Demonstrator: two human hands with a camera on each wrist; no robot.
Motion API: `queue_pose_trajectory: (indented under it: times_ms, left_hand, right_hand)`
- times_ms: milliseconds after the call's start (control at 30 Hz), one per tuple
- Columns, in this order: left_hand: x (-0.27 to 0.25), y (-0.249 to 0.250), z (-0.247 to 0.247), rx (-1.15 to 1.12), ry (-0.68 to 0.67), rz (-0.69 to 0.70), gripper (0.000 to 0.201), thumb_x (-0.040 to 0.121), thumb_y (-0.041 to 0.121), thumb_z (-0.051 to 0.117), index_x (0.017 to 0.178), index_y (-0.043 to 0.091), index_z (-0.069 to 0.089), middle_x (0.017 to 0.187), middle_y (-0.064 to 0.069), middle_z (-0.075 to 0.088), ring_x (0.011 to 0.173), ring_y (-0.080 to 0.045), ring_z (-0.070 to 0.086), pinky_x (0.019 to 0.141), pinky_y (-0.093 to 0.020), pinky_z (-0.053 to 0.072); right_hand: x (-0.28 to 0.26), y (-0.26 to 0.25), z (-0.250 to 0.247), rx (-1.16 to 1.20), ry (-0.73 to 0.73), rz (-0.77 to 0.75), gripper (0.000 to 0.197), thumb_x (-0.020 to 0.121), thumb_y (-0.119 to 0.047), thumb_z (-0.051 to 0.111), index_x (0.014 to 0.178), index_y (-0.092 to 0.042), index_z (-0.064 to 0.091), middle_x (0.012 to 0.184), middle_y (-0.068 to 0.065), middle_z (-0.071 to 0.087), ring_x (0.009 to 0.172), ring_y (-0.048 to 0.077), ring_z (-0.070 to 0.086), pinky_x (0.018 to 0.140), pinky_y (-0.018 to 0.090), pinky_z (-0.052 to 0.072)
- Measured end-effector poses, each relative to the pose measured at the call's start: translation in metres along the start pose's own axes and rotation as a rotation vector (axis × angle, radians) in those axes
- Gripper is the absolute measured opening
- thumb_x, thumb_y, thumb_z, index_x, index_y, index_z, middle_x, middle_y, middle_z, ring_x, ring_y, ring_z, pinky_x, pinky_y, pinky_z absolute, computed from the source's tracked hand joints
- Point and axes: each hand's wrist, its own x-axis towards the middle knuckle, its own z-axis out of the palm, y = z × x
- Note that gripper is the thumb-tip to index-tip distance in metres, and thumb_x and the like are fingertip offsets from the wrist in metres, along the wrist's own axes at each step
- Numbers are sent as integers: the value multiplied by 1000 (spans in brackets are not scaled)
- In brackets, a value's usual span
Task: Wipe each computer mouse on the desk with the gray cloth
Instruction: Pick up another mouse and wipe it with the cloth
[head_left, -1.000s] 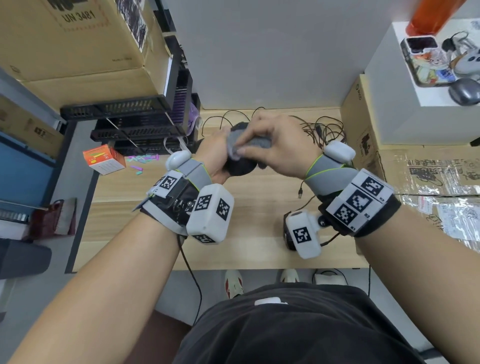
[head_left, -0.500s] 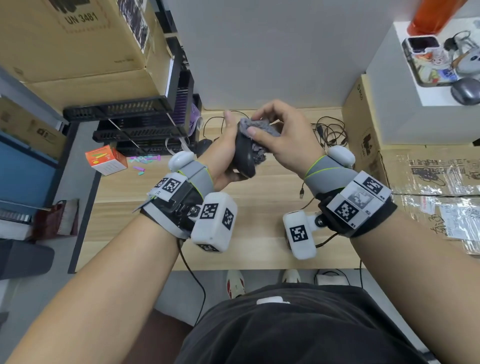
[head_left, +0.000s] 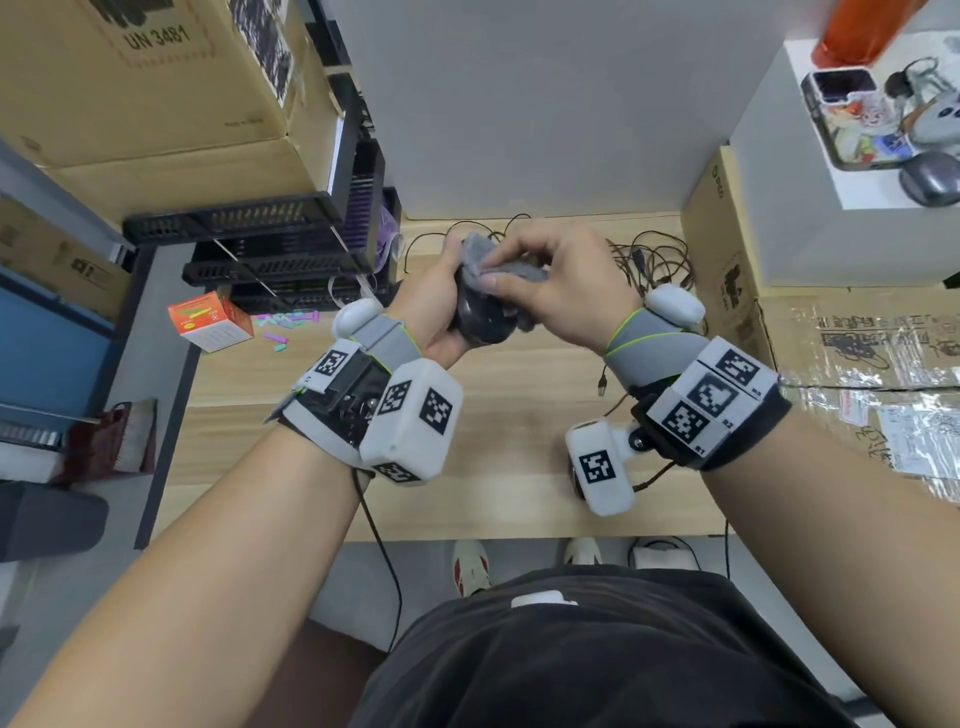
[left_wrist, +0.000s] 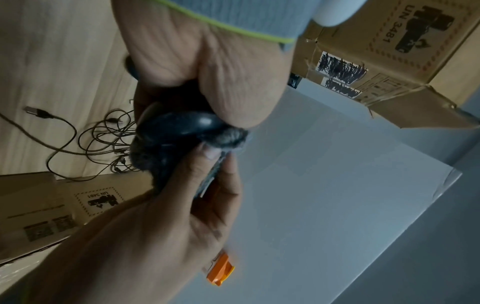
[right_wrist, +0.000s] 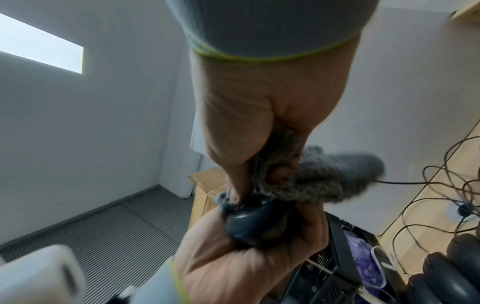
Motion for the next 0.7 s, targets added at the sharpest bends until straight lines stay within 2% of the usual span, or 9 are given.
queue_pose_trajectory:
  times_ms: [67, 167, 233, 333, 400, 467, 533, 600, 700]
  left_hand:
    - [3, 2, -5, -38, -23, 25, 64, 110, 48, 18, 103, 1, 62, 89, -19, 74, 79, -34, 70, 69, -43, 60]
    - [7, 5, -12, -129, 117, 20, 58, 108, 47, 34, 129, -1, 58, 123, -24, 69, 109, -37, 70, 83, -48, 61]
    - [7, 7, -12, -123, 158, 31, 55, 107, 48, 36, 133, 3, 57, 124, -21, 69, 104, -35, 72, 77, -50, 62]
    - [6, 7, -10, -109, 151, 6, 53, 106, 52, 35, 130, 10, 58, 116, -15, 73, 94, -32, 73, 71, -47, 61]
    - [6, 9, -10, -117, 158, 6, 54, 107, 51, 34, 129, 8, 57, 113, -15, 73, 94, -32, 72, 72, -48, 60]
    - [9, 9, -10, -124, 153, 9, 57, 107, 50, 35, 132, 3, 56, 119, -20, 71, 104, -35, 71, 84, -54, 59]
    - [9, 6, -10, -105, 149, 11, 59, 107, 49, 36, 128, 0, 60, 123, -24, 69, 109, -36, 70, 94, -54, 56]
    - [9, 5, -11, -92, 132, 7, 58, 108, 49, 34, 118, 1, 64, 118, -22, 71, 103, -34, 72, 90, -49, 59]
    - [10, 3, -9, -77, 69, -5, 57, 108, 50, 29, 117, 5, 63, 110, -19, 74, 91, -31, 74, 76, -43, 62]
  right_hand:
    - [-6, -7, 7, 37, -158, -87, 11, 75, -14, 81, 80, -21, 74, 83, 7, 63, 51, 20, 59, 45, 32, 52]
    - [-8, -5, 3, -11, -351, -100, 14, 72, -7, 83, 81, -15, 76, 88, 10, 62, 51, 20, 60, 45, 34, 54]
    - [-3, 6, -7, -46, -324, -12, 17, 71, -4, 83, 78, -17, 75, 81, 1, 64, 56, 19, 64, 51, 33, 54]
    - [-1, 22, -13, -191, -131, 33, 23, 71, -2, 78, 75, -23, 71, 75, -16, 62, 61, 1, 63, 62, 26, 48]
    - [-6, 18, -7, -111, -105, 43, 18, 73, 3, 74, 76, -15, 70, 77, -9, 61, 52, 11, 65, 49, 34, 53]
    - [-12, 5, 3, -20, -162, -36, 12, 74, 2, 77, 77, -8, 71, 79, 0, 61, 48, 23, 64, 42, 36, 53]
    - [-13, -4, 10, -21, -243, -109, 9, 74, -4, 81, 78, -9, 74, 79, 0, 61, 48, 22, 64, 42, 34, 54]
    - [-7, -3, 8, -6, -252, -59, 10, 74, -7, 81, 77, -13, 73, 75, -2, 63, 51, 25, 66, 45, 39, 56]
    - [2, 8, -2, -74, -98, 23, 14, 74, -17, 79, 73, -25, 68, 69, -3, 67, 62, 23, 68, 62, 47, 57]
